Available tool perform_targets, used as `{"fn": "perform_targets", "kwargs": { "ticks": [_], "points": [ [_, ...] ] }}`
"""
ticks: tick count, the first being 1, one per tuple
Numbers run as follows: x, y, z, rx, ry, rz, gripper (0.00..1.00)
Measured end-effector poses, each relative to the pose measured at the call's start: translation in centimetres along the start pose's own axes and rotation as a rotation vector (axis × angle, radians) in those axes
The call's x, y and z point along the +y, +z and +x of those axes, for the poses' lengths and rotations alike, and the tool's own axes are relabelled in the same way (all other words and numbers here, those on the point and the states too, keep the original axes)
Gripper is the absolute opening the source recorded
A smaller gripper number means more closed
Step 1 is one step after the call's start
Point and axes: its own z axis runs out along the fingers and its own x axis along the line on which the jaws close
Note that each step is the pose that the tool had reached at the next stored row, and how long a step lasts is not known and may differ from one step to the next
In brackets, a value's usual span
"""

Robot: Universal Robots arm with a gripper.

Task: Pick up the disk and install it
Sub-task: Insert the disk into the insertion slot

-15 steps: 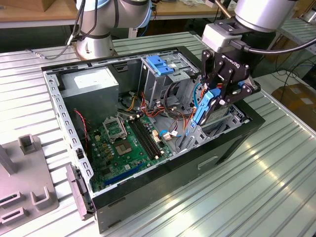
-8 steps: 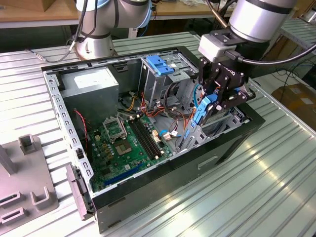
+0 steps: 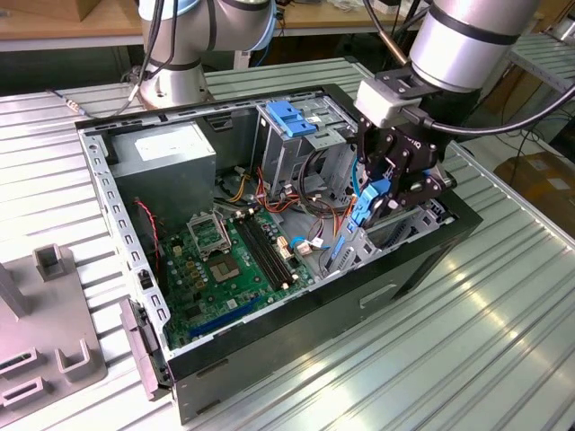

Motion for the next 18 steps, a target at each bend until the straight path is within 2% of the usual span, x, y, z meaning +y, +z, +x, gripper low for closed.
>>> {"fn": "perform_targets", "kwargs": {
  "ticks": [13,18],
  "points": [
    [0.0,0.05,0.0,0.0001,0.0,0.0,0.37],
    [0.0,0.45,-0.01,0.0002,0.0,0.0,0.37]
  ]
}}
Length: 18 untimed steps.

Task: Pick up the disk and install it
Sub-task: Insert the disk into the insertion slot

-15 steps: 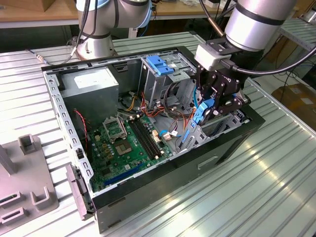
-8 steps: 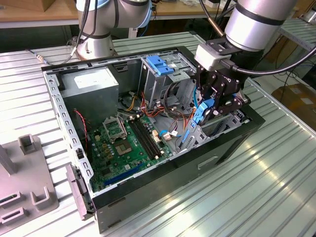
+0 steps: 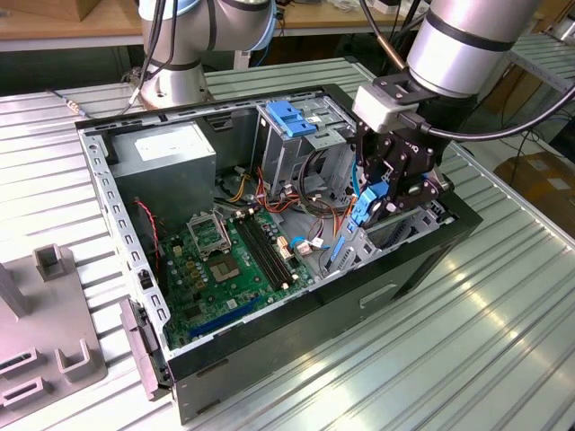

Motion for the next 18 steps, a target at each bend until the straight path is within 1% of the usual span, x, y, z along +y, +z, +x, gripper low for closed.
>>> {"fn": "perform_targets", "kwargs": {
  "ticks": [4,5,6,7,13,14,15,17,18],
  "points": [
    [0.0,0.01,0.0,0.0,0.0,0.0001,0.38],
    [0.0,0.02,0.0,0.0,0.0,0.0,0.44],
    [0.0,0.02,0.0,-0.0001,0.0,0.0,0.44],
    [0.0,0.03,0.0,-0.0001,0.0,0.0,0.51],
    [0.0,0.05,0.0,-0.0001,0.0,0.0,0.49],
    [0.0,0.05,0.0,-0.0001,0.0,0.0001,0.42],
    [0.0,0.06,0.0,-0.0001,0.0,0.0,0.3],
    [0.0,0.06,0.0,-0.0001,0.0,0.0001,0.18],
    [0.0,0.06,0.0,-0.0001,0.0,0.0,0.18]
  ]
}}
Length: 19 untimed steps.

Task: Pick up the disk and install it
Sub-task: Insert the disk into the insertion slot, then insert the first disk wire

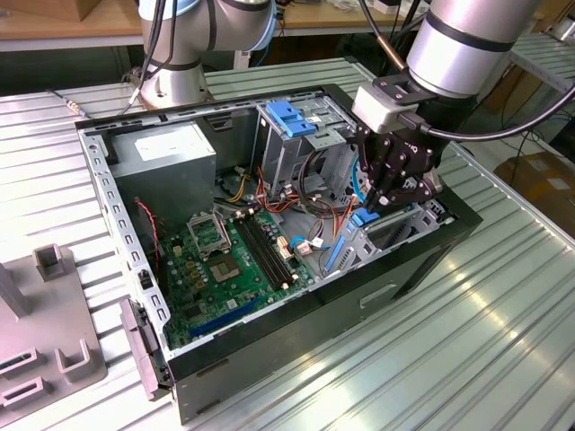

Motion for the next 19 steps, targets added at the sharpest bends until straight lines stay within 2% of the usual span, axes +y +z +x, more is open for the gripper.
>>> {"fn": "perform_targets", "kwargs": {
  "ticks": [1,19],
  "points": [
    [0.0,0.0,0.0,0.0,0.0,0.0,0.11],
    [-0.01,0.02,0.0,-0.0001,-0.001,0.0,0.11]
  ]
}}
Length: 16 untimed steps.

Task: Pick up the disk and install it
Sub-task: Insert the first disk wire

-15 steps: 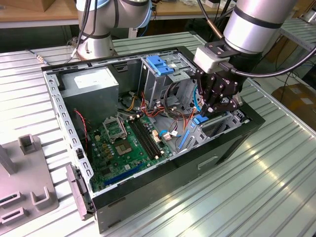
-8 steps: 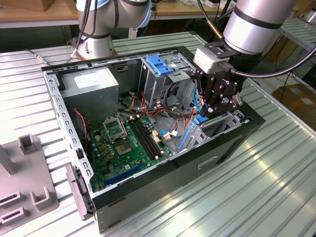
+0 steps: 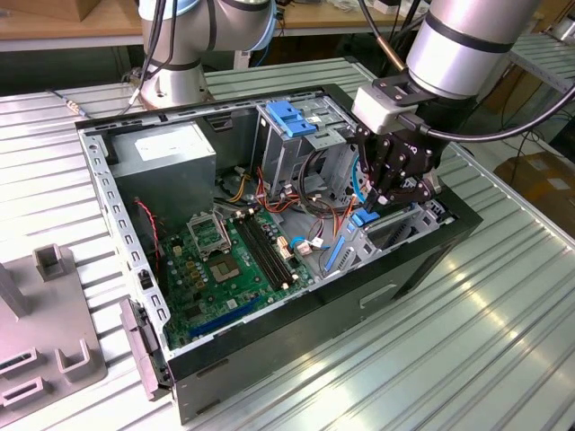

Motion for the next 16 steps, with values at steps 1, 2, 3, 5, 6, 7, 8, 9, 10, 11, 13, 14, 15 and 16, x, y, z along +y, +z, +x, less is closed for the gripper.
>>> {"fn": "perform_targets", "kwargs": {
  "ticks": [1,2,3,5,6,7,8,9,10,11,13,14,15,16],
  "points": [
    [0.0,-0.1,0.0,0.0001,-0.002,0.0,0.11],
    [0.0,-0.19,0.0,0.0,-0.005,0.0001,0.11],
    [0.0,-0.26,0.0,-0.0001,-0.011,0.0003,0.11],
    [-0.04,-0.26,0.0,-0.0001,-0.02,0.0004,0.11],
    [-0.14,-0.28,0.0,0.0002,-0.02,0.0004,0.11],
    [-0.3,-0.28,-0.01,0.0002,-0.02,0.0005,0.11],
    [-0.52,-0.27,-0.04,0.0001,-0.02,0.0004,0.11],
    [-0.71,-0.26,-0.05,0.0,-0.02,0.0004,0.11],
    [-0.88,-0.26,-0.05,0.0001,-0.02,0.0004,0.11],
    [-1.04,-0.26,-0.05,0.0001,-0.02,0.0004,0.11],
    [-1.39,-0.25,-0.06,0.0001,-0.02,0.0004,0.11],
    [-1.55,-0.25,-0.06,0.0001,-0.02,0.0004,0.11],
    [-1.65,-0.25,-0.07,0.0003,-0.02,0.0004,0.11],
    [-1.76,-0.25,-0.07,0.0004,-0.02,0.0004,0.11]
  ]
}}
